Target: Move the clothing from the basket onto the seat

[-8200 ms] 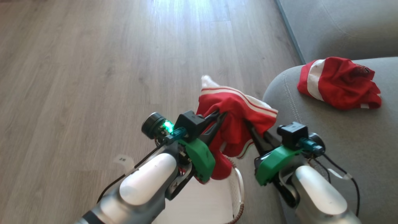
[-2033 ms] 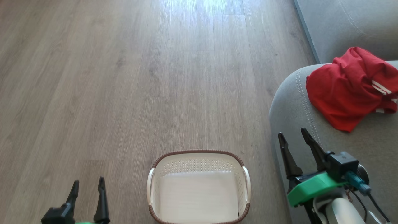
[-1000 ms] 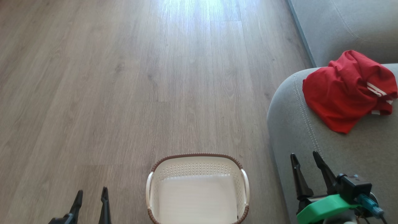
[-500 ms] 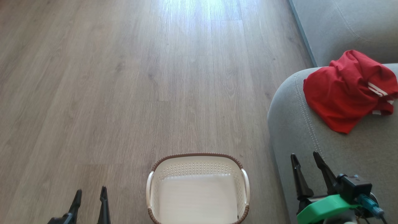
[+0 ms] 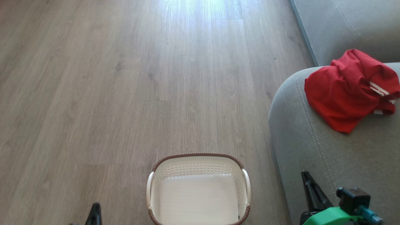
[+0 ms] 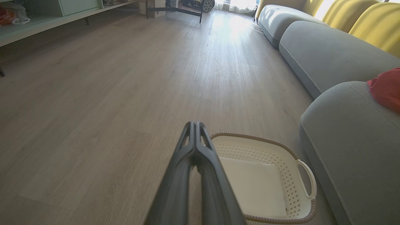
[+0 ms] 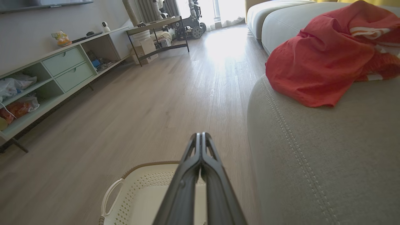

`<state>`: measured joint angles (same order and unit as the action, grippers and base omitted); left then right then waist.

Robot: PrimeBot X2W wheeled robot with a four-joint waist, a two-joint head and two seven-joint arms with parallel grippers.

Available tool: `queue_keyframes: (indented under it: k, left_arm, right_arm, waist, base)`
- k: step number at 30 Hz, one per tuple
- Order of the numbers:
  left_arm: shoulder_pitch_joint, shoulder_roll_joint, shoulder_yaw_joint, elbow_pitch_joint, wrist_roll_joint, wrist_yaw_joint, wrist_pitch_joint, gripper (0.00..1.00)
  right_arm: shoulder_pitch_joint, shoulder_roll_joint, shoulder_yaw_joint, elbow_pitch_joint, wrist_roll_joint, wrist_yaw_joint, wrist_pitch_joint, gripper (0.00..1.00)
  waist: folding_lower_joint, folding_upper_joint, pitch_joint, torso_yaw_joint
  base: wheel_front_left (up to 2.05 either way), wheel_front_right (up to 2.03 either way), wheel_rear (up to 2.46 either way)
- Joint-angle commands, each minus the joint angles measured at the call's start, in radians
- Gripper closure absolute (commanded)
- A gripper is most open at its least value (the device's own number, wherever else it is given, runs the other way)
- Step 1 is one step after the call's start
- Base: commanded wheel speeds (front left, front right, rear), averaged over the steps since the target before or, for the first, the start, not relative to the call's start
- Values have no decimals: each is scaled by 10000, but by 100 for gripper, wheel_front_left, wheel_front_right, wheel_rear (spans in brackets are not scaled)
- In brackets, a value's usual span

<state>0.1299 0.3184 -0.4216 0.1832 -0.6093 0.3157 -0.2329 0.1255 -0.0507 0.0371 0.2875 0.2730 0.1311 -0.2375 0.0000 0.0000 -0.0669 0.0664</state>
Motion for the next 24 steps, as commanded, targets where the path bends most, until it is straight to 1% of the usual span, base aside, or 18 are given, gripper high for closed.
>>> queue_keyframes:
  k: [1, 16, 24]
  left_arm:
    - [-298, 67, 298, -255, -191, -91, 44, 100]
    - [-543, -239, 876, -241, -1370, -515, 427, 100]
    - [-699, -437, 1249, -238, -2128, -786, 675, 100]
  right_arm:
    - [-365, -9, -70, -337, 284, 0, 55, 100]
    - [-629, -43, -200, -321, 1867, -1, 432, 100]
    - [-795, -72, -273, -316, 2895, -1, 666, 100]
  waist:
    - [0, 0, 7, -8]
    - [0, 0, 81, -86]
    - [0, 0, 129, -136]
  base:
    - [0, 0, 0]
    - [0, 0, 0]
    - [0, 0, 0]
